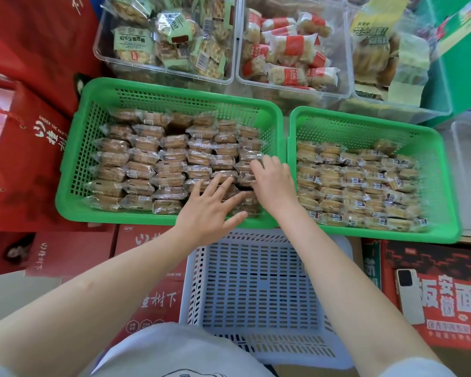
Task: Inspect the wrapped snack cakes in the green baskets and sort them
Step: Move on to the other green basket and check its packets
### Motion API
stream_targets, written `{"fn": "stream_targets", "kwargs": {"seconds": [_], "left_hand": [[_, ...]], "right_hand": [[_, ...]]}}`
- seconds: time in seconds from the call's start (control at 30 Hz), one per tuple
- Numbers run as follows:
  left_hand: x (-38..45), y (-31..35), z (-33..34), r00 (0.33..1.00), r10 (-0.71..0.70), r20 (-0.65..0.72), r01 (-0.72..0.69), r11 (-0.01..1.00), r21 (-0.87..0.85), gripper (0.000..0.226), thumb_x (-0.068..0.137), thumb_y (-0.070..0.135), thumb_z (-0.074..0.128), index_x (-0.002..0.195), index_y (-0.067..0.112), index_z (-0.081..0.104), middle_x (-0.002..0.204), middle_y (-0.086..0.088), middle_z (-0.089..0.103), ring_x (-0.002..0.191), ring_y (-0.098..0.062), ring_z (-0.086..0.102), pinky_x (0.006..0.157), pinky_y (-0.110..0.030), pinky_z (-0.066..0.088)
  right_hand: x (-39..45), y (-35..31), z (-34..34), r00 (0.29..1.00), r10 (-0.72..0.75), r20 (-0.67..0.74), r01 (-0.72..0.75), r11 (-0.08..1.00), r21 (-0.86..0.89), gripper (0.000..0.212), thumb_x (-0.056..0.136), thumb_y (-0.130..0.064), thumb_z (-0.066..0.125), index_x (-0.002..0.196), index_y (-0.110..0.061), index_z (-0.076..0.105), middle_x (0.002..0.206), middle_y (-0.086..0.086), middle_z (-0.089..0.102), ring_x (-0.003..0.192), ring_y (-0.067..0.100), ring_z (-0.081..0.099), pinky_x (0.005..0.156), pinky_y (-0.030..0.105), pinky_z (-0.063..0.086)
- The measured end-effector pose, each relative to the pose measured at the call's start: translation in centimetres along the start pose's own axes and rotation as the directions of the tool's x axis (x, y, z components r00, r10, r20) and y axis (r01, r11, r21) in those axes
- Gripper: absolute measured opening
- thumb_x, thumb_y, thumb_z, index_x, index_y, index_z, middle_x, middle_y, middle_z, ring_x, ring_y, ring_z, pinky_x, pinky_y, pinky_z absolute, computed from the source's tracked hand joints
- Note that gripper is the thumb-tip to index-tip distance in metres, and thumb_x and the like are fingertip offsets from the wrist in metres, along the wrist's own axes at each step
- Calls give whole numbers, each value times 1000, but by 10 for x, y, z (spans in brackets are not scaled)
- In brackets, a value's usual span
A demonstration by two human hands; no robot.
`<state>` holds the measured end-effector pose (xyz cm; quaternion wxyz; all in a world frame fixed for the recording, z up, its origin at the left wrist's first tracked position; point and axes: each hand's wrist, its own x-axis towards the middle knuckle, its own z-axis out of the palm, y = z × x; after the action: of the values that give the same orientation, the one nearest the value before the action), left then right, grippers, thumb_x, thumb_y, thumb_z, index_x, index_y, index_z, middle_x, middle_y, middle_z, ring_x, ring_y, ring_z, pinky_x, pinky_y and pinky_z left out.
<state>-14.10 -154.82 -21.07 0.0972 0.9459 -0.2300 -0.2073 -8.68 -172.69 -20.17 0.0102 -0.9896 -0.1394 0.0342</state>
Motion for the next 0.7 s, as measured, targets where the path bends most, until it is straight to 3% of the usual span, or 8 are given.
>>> {"fn": "stream_targets", "kwargs": {"seconds": [0.17, 0.33, 0.47, 0.6, 0.7], "left_hand": [[0, 1, -2, 1000, -9, 23, 9, 1000, 12, 68, 97, 72, 4, 159, 43, 8, 170, -2, -2, 156, -23, -11, 122, -53, -4], [0, 1, -2, 999, -16, 35, 15, 1000, 11, 70, 97, 73, 3, 160, 42, 9, 170, -3, -2, 156, -23, -11, 122, -54, -4], [1, 1, -3, 999, -15, 39, 15, 1000, -5, 70, 97, 73, 5, 159, 42, 13, 170, -3, -1, 156, -23, -11, 122, -54, -3], [0, 1, -3, 999, -18, 43, 18, 1000, -12, 70, 97, 73, 6, 159, 43, 18, 170, -2, 0, 156, -22, -10, 122, -54, -4], [0, 1, -4, 999, -18, 51, 19, 1000, -17, 69, 97, 74, 6, 157, 45, 22, 170, -2, 1, 156, -22, -10, 122, -54, -4]], "right_hand": [[7, 4, 5, 996, -66, 67, 62, 997, 54, 10, 91, -8, 62, 100, -12, 66, 103, 6, 61, 103, 29, 53, 85, 39, 33], [4, 5, 6, 998, -46, 37, 32, 946, 321, 18, 89, 10, 54, 100, -5, 56, 96, 11, 56, 86, 25, 49, 71, 37, 44], [2, 2, 0, 998, -65, 27, 51, 932, 360, 10, 95, 3, 47, 99, -6, 51, 97, 11, 53, 87, 25, 45, 71, 38, 42], [3, -3, -14, 991, -36, 130, -13, 936, 352, 14, 100, -6, 35, 89, -13, 32, 78, 1, 39, 72, 19, 34, 58, 31, 24], [1, -4, -37, 995, 96, 5, -90, 913, 398, 20, 104, -14, 30, 86, -7, 36, 73, 4, 40, 64, 15, 32, 53, 33, 26]]}}
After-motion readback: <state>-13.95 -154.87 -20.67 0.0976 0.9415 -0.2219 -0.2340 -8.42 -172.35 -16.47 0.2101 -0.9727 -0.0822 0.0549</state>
